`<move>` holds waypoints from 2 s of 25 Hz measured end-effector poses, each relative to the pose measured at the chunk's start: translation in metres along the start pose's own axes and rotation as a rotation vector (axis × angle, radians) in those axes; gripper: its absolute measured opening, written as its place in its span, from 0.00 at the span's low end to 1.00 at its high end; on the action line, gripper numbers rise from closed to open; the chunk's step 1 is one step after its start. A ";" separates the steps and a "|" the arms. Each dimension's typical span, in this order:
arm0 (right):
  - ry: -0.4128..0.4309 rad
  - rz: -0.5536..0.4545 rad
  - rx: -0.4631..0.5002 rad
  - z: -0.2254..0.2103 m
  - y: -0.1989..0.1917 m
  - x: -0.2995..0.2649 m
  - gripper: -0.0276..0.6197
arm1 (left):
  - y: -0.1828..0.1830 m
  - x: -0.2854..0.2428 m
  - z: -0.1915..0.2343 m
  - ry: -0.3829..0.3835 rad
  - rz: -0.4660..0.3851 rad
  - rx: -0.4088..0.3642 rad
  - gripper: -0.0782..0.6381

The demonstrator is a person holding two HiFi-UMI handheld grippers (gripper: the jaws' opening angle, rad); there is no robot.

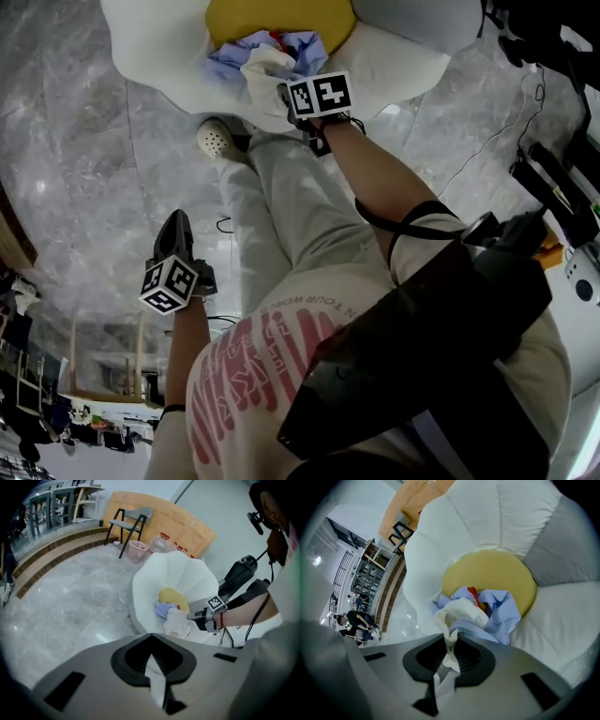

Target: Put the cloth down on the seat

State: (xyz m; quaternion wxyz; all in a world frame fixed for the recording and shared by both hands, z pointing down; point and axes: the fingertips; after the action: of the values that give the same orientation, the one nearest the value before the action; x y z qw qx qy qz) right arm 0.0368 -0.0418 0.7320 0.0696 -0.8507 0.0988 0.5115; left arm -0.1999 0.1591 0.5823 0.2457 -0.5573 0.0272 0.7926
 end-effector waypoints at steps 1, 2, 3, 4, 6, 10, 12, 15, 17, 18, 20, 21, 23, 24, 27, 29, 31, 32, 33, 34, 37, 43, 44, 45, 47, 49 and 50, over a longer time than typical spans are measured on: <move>-0.006 0.000 0.013 -0.002 0.003 -0.005 0.12 | 0.005 -0.011 -0.005 -0.021 0.003 -0.004 0.12; -0.012 0.000 0.014 -0.005 0.004 -0.009 0.12 | 0.012 -0.020 -0.010 -0.045 0.005 -0.013 0.12; -0.016 -0.002 0.007 -0.009 0.005 -0.013 0.12 | 0.019 -0.029 -0.017 -0.068 0.002 -0.023 0.12; -0.020 -0.004 -0.006 -0.012 0.006 -0.016 0.12 | 0.027 -0.037 -0.023 -0.092 -0.004 -0.033 0.12; -0.026 -0.004 -0.036 -0.017 0.005 -0.021 0.12 | 0.045 -0.046 -0.033 -0.137 -0.022 -0.055 0.12; -0.062 0.017 -0.054 -0.026 0.000 -0.033 0.12 | 0.075 -0.054 -0.042 -0.188 -0.055 -0.102 0.12; -0.095 0.033 -0.022 -0.029 0.000 -0.041 0.12 | 0.079 -0.057 -0.038 -0.189 -0.061 -0.103 0.12; -0.119 0.035 0.043 -0.023 0.007 -0.055 0.12 | 0.072 -0.059 -0.021 -0.159 -0.050 -0.077 0.12; -0.129 0.037 0.079 -0.019 0.009 -0.062 0.12 | 0.063 -0.060 -0.011 -0.138 -0.033 -0.058 0.12; -0.136 0.039 0.088 -0.020 0.009 -0.066 0.12 | 0.059 -0.060 -0.007 -0.133 -0.022 -0.055 0.12; -0.149 0.041 0.088 -0.022 0.010 -0.073 0.12 | 0.053 -0.062 -0.001 -0.128 -0.003 -0.061 0.12; -0.154 0.041 0.085 -0.023 0.010 -0.076 0.12 | 0.051 -0.062 0.002 -0.126 0.005 -0.064 0.12; -0.160 0.039 0.084 -0.023 0.010 -0.081 0.12 | 0.049 -0.060 0.006 -0.123 0.011 -0.065 0.12; -0.161 0.037 0.083 -0.022 0.010 -0.082 0.12 | 0.050 -0.060 0.008 -0.122 0.010 -0.064 0.12; -0.150 0.029 0.086 -0.022 0.010 -0.086 0.12 | 0.054 -0.059 0.011 -0.122 0.000 -0.070 0.12; -0.146 0.028 0.102 -0.024 0.009 -0.089 0.13 | 0.056 -0.063 0.014 -0.126 -0.008 -0.080 0.12; -0.150 0.027 0.116 -0.026 0.008 -0.092 0.13 | 0.057 -0.069 0.017 -0.131 -0.014 -0.096 0.12; -0.152 0.026 0.120 -0.026 0.008 -0.094 0.13 | 0.058 -0.072 0.020 -0.131 -0.017 -0.106 0.12; -0.153 0.024 0.122 -0.026 0.008 -0.095 0.14 | 0.060 -0.076 0.023 -0.131 -0.022 -0.113 0.12; -0.152 0.025 0.123 -0.026 0.008 -0.096 0.14 | 0.062 -0.079 0.025 -0.131 -0.027 -0.118 0.12; -0.147 0.032 0.113 -0.026 0.006 -0.095 0.16 | 0.069 -0.083 0.023 -0.140 -0.046 -0.131 0.12; -0.174 0.014 0.041 -0.024 0.006 -0.082 0.35 | 0.076 -0.074 0.016 -0.156 -0.069 -0.198 0.12; -0.177 0.004 0.005 -0.025 0.005 -0.077 0.38 | 0.072 -0.071 0.016 -0.154 -0.064 -0.212 0.12; -0.183 -0.007 -0.030 -0.026 0.003 -0.071 0.41 | 0.068 -0.069 0.015 -0.151 -0.057 -0.220 0.12; -0.199 -0.025 -0.092 -0.031 -0.004 -0.055 0.44 | 0.057 -0.061 0.014 -0.145 -0.045 -0.221 0.12; -0.213 -0.043 -0.152 -0.037 -0.012 -0.037 0.45 | 0.049 -0.052 0.012 -0.138 -0.038 -0.212 0.12; -0.218 -0.055 -0.185 -0.039 -0.014 -0.028 0.45 | 0.046 -0.047 0.011 -0.135 -0.037 -0.209 0.12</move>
State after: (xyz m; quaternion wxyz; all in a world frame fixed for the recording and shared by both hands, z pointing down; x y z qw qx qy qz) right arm 0.0614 -0.0340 0.7749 0.0153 -0.7952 0.0198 0.6059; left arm -0.2173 0.1052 0.6177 0.2023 -0.5256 -0.0824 0.8222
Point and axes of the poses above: the fingertips, and each gripper's own axes: x backward along the fingers, z to its left, y out of its top, and after that the axes turned 2 degrees about z, right-handed
